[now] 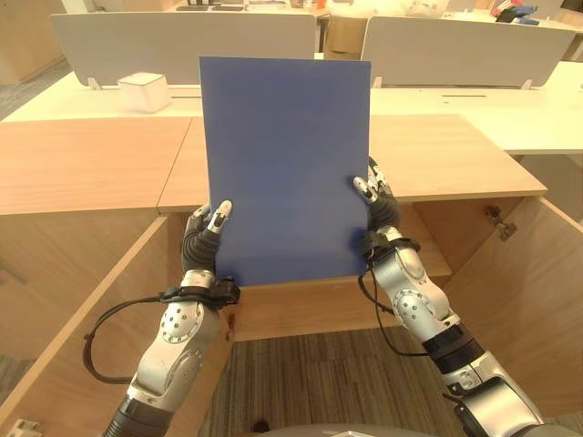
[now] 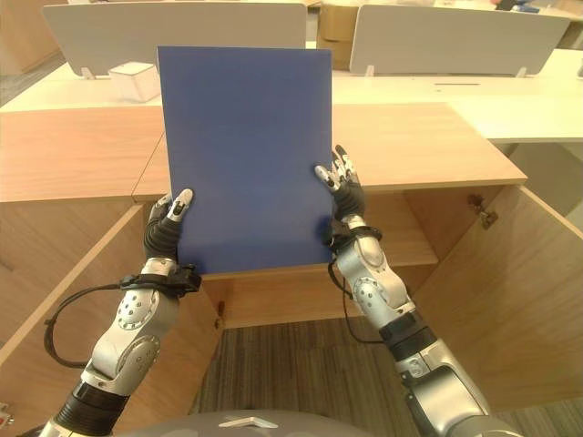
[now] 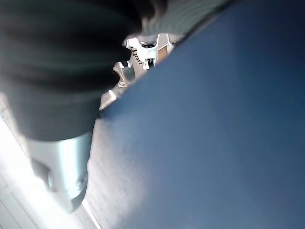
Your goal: Put the empty folder in the office cabinet
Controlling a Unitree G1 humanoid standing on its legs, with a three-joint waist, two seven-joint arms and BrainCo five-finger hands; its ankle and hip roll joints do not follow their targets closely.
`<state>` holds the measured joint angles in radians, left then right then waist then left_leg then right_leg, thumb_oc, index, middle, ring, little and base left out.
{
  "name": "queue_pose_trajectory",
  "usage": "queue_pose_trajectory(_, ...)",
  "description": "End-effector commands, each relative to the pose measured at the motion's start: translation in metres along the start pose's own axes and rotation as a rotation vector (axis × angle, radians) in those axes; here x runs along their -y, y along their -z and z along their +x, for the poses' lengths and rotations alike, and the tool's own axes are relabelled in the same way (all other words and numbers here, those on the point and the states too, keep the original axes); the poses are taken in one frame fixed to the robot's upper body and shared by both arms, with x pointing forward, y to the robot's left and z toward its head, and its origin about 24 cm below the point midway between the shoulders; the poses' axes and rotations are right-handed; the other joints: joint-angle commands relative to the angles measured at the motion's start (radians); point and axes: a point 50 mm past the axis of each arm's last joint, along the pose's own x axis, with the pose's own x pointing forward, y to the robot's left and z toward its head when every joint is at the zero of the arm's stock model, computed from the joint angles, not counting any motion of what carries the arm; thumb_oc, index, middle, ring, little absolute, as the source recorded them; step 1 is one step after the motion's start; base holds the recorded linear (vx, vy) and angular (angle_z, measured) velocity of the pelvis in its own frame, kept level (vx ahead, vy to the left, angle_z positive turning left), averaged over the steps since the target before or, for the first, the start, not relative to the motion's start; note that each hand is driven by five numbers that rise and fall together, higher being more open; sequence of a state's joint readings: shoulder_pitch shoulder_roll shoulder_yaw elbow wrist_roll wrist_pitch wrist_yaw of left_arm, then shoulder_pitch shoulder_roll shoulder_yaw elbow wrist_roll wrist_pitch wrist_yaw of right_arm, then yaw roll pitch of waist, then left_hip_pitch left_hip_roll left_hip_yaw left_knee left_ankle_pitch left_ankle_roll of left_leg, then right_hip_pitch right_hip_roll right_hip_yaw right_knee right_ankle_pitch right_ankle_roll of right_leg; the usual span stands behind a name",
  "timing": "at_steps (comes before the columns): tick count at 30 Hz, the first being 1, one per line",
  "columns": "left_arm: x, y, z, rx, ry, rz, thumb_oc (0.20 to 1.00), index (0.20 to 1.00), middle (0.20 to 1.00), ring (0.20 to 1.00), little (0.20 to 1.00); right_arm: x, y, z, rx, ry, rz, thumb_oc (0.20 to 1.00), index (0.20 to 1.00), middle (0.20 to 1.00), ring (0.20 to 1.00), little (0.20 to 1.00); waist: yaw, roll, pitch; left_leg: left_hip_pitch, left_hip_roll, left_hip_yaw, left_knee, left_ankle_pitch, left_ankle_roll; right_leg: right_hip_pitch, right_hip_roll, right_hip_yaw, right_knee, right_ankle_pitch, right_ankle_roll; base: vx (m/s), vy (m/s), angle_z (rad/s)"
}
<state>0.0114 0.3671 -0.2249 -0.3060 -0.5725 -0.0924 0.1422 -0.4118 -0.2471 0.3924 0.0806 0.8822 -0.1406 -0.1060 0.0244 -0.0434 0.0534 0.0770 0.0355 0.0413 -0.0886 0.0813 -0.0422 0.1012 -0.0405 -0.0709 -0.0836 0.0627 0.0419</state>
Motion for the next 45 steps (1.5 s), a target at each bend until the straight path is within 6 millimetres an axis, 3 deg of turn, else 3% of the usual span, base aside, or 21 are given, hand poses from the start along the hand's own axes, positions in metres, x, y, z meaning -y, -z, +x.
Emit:
queue_pose_trajectory(1, 0.027, -0.033, 0.010, 0.182, 0.187, -0.015, 0.200, 0.200, 0.200, 0.200, 0.200, -0.027, -0.007, 0.012, 0.043, -0.136, -0.002, 1.000, 1.000, 1.000, 1.000, 1.000, 0.011, -0.041, -0.023, 0.026, 0.012, 0.005, 0.001, -0.135, 0.001, 0.032, -0.069, 0.000, -0.004, -0.071, 0.069, 0.00, 0.000, 0.00)
queue_pose_trajectory(8, 0.034, -0.031, 0.011, 0.177, 0.254, -0.031, 0.200, 0.200, 0.200, 0.200, 0.200, -0.044, -0.005, 0.017, -0.037, -0.319, -0.109, 1.000, 1.000, 1.000, 1.000, 1.000, 0.018, -0.049, -0.023, 0.026, 0.014, 0.003, 0.001, -0.133, 0.000, 0.032, -0.066, -0.001, -0.004, -0.071, 0.067, 0.00, 0.000, 0.00)
queue_pose_trajectory(11, 0.039, -0.031, 0.010, 0.173, 0.307, -0.041, 0.200, 0.200, 0.200, 0.200, 0.200, -0.060, -0.011, 0.023, -0.070, -0.454, -0.200, 1.000, 1.000, 1.000, 1.000, 1.000, 0.024, -0.055, -0.024, 0.024, 0.014, 0.001, 0.001, -0.130, -0.002, 0.031, -0.066, -0.003, -0.004, -0.070, 0.067, 0.00, 0.000, 0.00)
queue_pose_trajectory(12, 0.043, -0.031, 0.009, 0.169, 0.338, -0.046, 0.200, 0.200, 0.200, 0.200, 0.200, -0.074, -0.014, 0.025, -0.086, -0.545, -0.233, 1.000, 1.000, 1.000, 1.000, 1.000, 0.029, -0.059, -0.026, 0.022, 0.016, -0.001, 0.001, -0.128, -0.004, 0.031, -0.065, -0.004, -0.004, -0.071, 0.067, 0.00, 0.000, 0.00)
queue_pose_trajectory(16, 0.045, -0.030, 0.010, 0.161, 0.364, -0.051, 0.200, 0.200, 0.200, 0.200, 0.200, -0.085, -0.013, 0.027, -0.117, -0.617, -0.253, 1.000, 1.000, 1.000, 1.000, 1.000, 0.033, -0.063, -0.028, 0.020, 0.017, -0.003, 0.001, -0.126, -0.006, 0.029, -0.064, -0.006, -0.004, -0.071, 0.067, 0.00, -0.002, 0.01)
queue_pose_trajectory(18, 0.046, -0.030, 0.010, 0.153, 0.372, -0.045, 0.200, 0.200, 0.200, 0.200, 0.200, -0.089, -0.011, 0.028, -0.137, -0.633, -0.249, 0.200, 0.200, 0.200, 0.200, 0.200, 0.036, -0.064, -0.028, 0.019, 0.018, -0.005, 0.001, -0.125, -0.006, 0.028, -0.064, -0.008, -0.004, -0.071, 0.067, -0.01, -0.013, 0.04)
queue_pose_trajectory(29, 0.046, -0.025, 0.007, 0.116, 0.371, -0.064, 0.200, 0.200, 0.200, 0.200, 0.200, -0.076, -0.006, 0.025, -0.142, -0.548, -0.195, 0.200, 0.200, 0.200, 0.200, 0.200, 0.036, -0.058, -0.027, 0.017, 0.014, -0.009, 0.001, -0.125, -0.005, 0.030, -0.064, -0.013, -0.004, -0.069, 0.068, -0.01, 0.001, 0.05)
queue_pose_trajectory(30, 0.046, -0.024, 0.007, 0.111, 0.366, -0.066, 0.376, 0.376, 0.376, 0.376, 0.376, -0.073, -0.006, 0.025, -0.136, -0.525, -0.188, 0.200, 0.200, 0.200, 0.200, 0.200, 0.034, -0.056, -0.026, 0.017, 0.014, -0.008, 0.001, -0.125, -0.004, 0.029, -0.064, -0.013, -0.004, -0.068, 0.067, 0.00, 0.000, 0.00)
queue_pose_trajectory(31, 0.045, -0.023, 0.006, 0.108, 0.358, -0.060, 1.000, 1.000, 1.000, 1.000, 1.000, -0.069, -0.005, 0.024, -0.129, -0.498, -0.171, 0.200, 0.200, 0.200, 0.200, 0.200, 0.034, -0.055, -0.025, 0.018, 0.013, -0.006, 0.001, -0.126, -0.003, 0.029, -0.064, -0.013, -0.004, -0.068, 0.068, 0.00, 0.000, 0.00)
queue_pose_trajectory(36, 0.037, -0.025, 0.005, 0.121, 0.322, 0.002, 1.000, 1.000, 1.000, 1.000, 1.000, -0.035, -0.001, 0.017, -0.123, -0.341, -0.148, 0.200, 0.200, 0.200, 0.200, 0.200, 0.028, -0.049, -0.024, 0.021, 0.013, -0.004, 0.001, -0.131, -0.002, 0.029, -0.066, -0.010, -0.004, -0.067, 0.069, 0.00, 0.000, 0.00)
queue_pose_trajectory(41, 0.008, -0.024, -0.011, 0.111, 0.192, 0.110, 1.000, 1.000, 1.000, 1.000, 1.000, 0.026, 0.020, -0.020, -0.236, -0.112, -0.182, 0.200, 0.200, 0.200, 0.200, 0.200, 0.029, -0.046, -0.015, 0.021, 0.010, -0.004, 0.001, -0.134, -0.001, 0.030, -0.068, -0.014, -0.004, -0.067, 0.071, 0.00, 0.000, 0.00)
queue_pose_trajectory(42, 0.008, -0.024, -0.012, 0.109, 0.191, 0.110, 1.000, 1.000, 1.000, 1.000, 1.000, 0.026, 0.020, -0.021, -0.238, -0.111, -0.181, 0.200, 0.200, 0.200, 0.200, 0.200, 0.029, -0.046, -0.016, 0.021, 0.010, -0.005, 0.001, -0.134, -0.001, 0.030, -0.068, -0.014, -0.004, -0.068, 0.072, 0.00, 0.000, 0.00)
queue_pose_trajectory(43, -0.007, -0.015, -0.018, 0.065, 0.118, 0.173, 1.000, 1.000, 1.000, 1.000, 1.000, 0.047, 0.029, -0.039, -0.300, -0.037, -0.216, 0.200, 0.200, 0.200, 0.200, 0.200, 0.030, -0.046, -0.010, 0.020, 0.009, -0.007, 0.001, -0.134, -0.001, 0.028, -0.069, -0.017, -0.004, -0.068, 0.072, 0.00, 0.000, 0.00)
queue_pose_trajectory(45, -0.051, 0.020, -0.049, -0.163, -0.015, 0.370, 1.000, 1.000, 1.000, 1.000, 1.000, 0.093, 0.041, -0.092, -0.450, 0.117, -0.281, 0.200, 0.200, 0.200, 0.200, 0.200, 0.031, -0.045, -0.001, 0.016, 0.007, -0.013, 0.001, -0.131, -0.002, 0.027, -0.071, -0.026, -0.004, -0.070, 0.077, 0.00, 0.000, 0.00)
